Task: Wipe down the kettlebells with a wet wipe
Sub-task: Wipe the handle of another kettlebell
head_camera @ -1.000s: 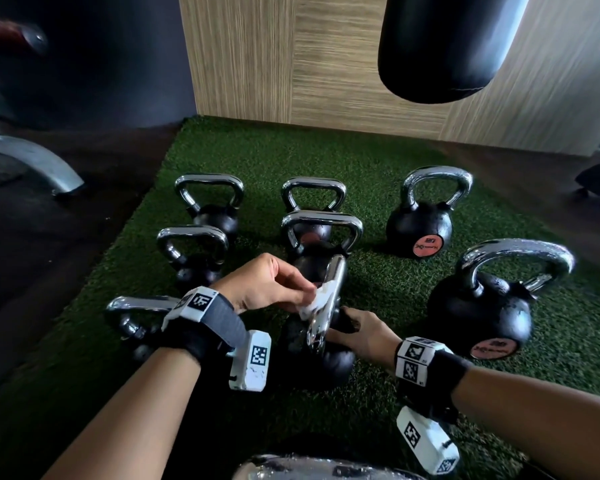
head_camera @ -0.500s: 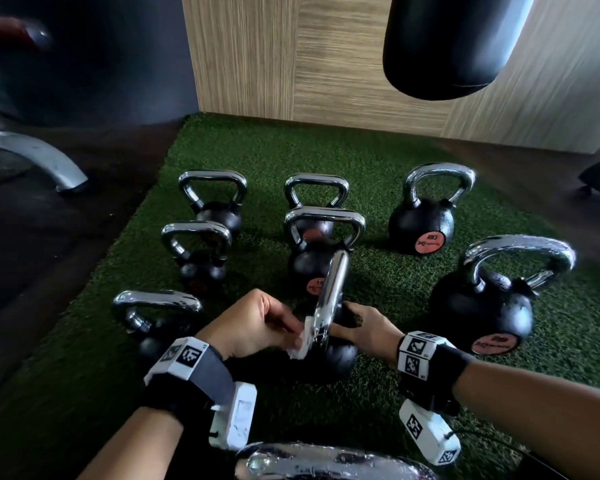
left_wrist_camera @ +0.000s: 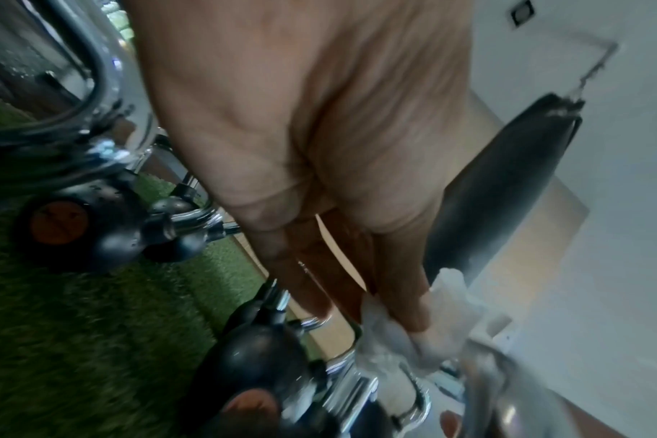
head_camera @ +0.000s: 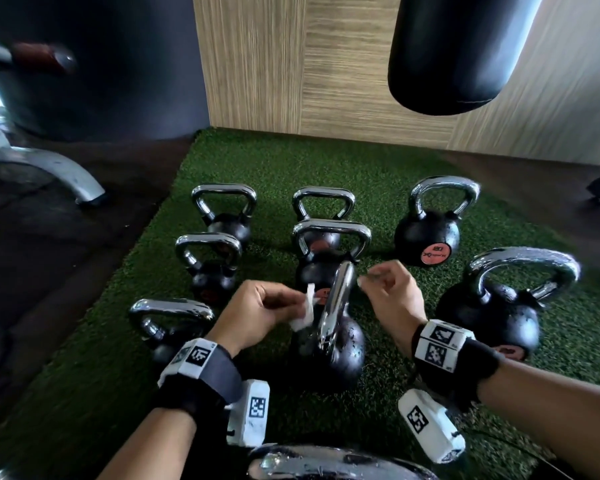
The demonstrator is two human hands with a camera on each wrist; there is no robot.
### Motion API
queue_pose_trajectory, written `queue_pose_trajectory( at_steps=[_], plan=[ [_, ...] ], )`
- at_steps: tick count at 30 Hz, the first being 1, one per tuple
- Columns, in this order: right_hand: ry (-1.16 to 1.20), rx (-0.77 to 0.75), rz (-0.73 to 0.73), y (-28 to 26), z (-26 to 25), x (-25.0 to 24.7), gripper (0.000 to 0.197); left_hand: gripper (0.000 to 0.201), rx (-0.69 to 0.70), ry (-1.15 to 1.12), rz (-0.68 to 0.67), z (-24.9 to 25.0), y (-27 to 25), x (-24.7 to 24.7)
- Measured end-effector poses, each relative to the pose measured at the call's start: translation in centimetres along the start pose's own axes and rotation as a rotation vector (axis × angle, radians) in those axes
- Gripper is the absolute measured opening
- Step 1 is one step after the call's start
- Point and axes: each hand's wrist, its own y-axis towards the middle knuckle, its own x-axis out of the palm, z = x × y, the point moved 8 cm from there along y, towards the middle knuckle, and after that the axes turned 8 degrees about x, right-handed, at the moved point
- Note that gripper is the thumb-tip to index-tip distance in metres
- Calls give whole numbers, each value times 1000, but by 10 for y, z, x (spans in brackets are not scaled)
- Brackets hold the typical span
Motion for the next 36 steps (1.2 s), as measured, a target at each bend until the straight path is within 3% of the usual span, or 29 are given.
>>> queue_pose_trajectory(
  at_steps=[2, 4, 6, 11, 20, 22, 24, 25, 27, 29, 31, 33, 36],
  plan=[
    [98, -204, -112, -7, -41, -2, 22, 19, 19, -89, 37, 18, 8, -6],
    [53, -376, -275, -19, -72, 4, 34, 20, 0, -205, 31, 31, 15, -7],
    [-14, -487, -348, -29, -88, 7, 47, 18, -51, -320, 27, 38, 20, -5],
    [55, -568, -391, -35, -99, 8, 55, 18, -169, -460, 8, 44, 27, 5],
    [14, -561, -229, -27, -92, -3, 34, 28, -263, -470, -21, 34, 32, 26],
    [12, -503, -185, -20, -81, -7, 28, 30, -272, -364, -56, 28, 35, 27],
    [-2, -372, -111, -4, -61, -16, 22, 18, -259, -185, -91, 18, 36, 22],
    [-19, -295, -79, 4, -46, -20, 19, 22, -244, -66, -119, 11, 36, 20],
    [-33, -116, -65, 18, -9, -23, 9, 61, -215, 180, -262, -10, 32, 26],
    [-17, 78, -105, 27, 29, -16, 5, 88, -125, 303, -538, -23, 19, 54],
    [-14, 221, -153, 31, 56, -4, 14, 111, -17, 452, -728, -37, 8, 82],
    [-37, 276, -204, 31, 67, 11, 16, 134, 8, 564, -693, -50, 7, 91],
    [-23, 275, -258, 30, 68, 32, 17, 140, 4, 599, -603, -57, 9, 92]
  ],
)
